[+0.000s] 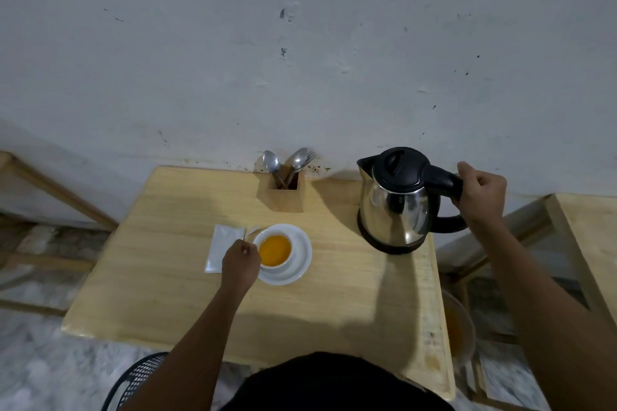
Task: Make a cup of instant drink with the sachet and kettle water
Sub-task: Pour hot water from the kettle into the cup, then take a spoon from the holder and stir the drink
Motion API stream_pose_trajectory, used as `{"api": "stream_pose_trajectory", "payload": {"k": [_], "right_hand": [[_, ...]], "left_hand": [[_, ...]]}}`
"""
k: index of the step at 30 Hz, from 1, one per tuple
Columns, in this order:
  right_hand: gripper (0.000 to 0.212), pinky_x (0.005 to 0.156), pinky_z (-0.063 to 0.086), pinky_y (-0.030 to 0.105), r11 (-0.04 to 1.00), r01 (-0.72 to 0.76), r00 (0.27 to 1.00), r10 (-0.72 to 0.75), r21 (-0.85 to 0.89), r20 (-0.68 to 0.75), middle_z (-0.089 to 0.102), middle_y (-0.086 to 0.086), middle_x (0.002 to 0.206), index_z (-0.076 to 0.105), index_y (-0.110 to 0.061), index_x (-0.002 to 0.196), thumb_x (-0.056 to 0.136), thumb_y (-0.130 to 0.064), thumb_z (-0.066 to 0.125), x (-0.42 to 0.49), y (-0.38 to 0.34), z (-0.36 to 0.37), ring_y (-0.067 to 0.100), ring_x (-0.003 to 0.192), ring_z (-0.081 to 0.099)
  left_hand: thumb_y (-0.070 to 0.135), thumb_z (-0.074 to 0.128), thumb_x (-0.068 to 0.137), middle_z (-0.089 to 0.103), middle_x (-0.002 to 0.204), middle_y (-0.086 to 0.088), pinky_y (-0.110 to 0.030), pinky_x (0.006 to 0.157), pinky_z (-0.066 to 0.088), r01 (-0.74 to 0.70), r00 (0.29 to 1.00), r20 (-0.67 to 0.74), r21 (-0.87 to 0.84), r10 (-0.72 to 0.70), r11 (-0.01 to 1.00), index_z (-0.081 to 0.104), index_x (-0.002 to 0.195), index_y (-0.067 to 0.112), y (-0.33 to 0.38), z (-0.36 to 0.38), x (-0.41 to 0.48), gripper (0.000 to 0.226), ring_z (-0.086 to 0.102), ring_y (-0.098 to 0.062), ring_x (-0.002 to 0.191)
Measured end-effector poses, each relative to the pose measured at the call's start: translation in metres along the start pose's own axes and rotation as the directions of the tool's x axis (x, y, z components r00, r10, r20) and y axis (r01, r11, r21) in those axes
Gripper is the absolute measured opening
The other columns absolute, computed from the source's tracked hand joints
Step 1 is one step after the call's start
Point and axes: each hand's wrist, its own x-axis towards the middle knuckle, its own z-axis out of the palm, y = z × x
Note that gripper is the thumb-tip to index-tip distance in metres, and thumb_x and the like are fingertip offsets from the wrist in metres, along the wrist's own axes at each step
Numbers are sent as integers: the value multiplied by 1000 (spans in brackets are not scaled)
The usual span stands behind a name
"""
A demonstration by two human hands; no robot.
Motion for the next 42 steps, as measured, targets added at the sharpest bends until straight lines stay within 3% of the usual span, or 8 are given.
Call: {"api": "stream_pose_trajectory", "payload": {"k": [6,10,15,21,27,36,40,42], "right_hand": [[59,41,35,22,998,-18,999,15,62,51,37,-1,38,46,15,56,92,-32,52,8,16,-10,21,41,41],[58,41,38,24,998,-15,997,10,62,81,43,0,38,51,11,56,96,-31,48,13,20,-13,12,37,43],[69,57,44,33,1000,-5,998,7,-22,66,55,22,52,61,7,61,98,-48,43,20,21,-15,25,48,51],[54,66,41,28,981,-72,979,35,-179,-201,67,1,80,72,-17,85,101,-49,31,0,8,-3,16,75,59],[23,98,43,49,960,49,966,-115,-275,-231,60,-1,108,65,-21,100,93,-37,50,-29,-14,26,15,101,53],[10,97,41,50,837,438,873,-483,-328,-67,63,1,101,71,-16,92,85,-19,64,-64,-58,79,19,96,55],[13,89,44,40,789,549,834,-541,-274,114,64,0,95,72,-17,90,83,-19,61,-80,-71,118,18,88,57],[15,79,44,33,824,509,852,-439,-251,287,65,-4,96,71,-20,93,85,-25,58,-84,-74,140,16,87,59]], "left_hand": [[5,47,90,42,53,-1,-28,53,33,-22,999,-31,21,23,1000,36,53,12,7,1,-1,39,42,-17,56],[7,48,90,43,54,-2,-31,56,35,1,1000,-29,14,-1,1000,37,54,12,5,2,-1,38,43,-18,58],[8,50,90,46,55,-2,-32,61,36,0,999,-33,-6,-1,1000,39,54,12,5,3,-1,38,45,-20,60],[9,49,90,48,58,-5,-33,64,38,16,1000,-15,-21,-16,1000,42,58,9,4,3,-1,33,47,-20,62],[9,49,89,49,59,-6,-32,59,38,14,1000,1,-29,-14,999,44,59,7,6,2,-2,30,47,-20,62],[11,54,89,55,62,-10,-31,61,42,39,994,104,-46,-34,998,56,71,-5,3,-8,3,24,53,-23,64],[14,56,87,58,65,-12,-35,66,47,76,977,205,-78,-58,994,59,78,-7,0,-16,12,23,55,-23,64],[15,57,88,59,66,-11,-35,66,48,100,962,265,-103,-70,990,62,83,-7,1,-22,15,23,57,-23,64]]}}
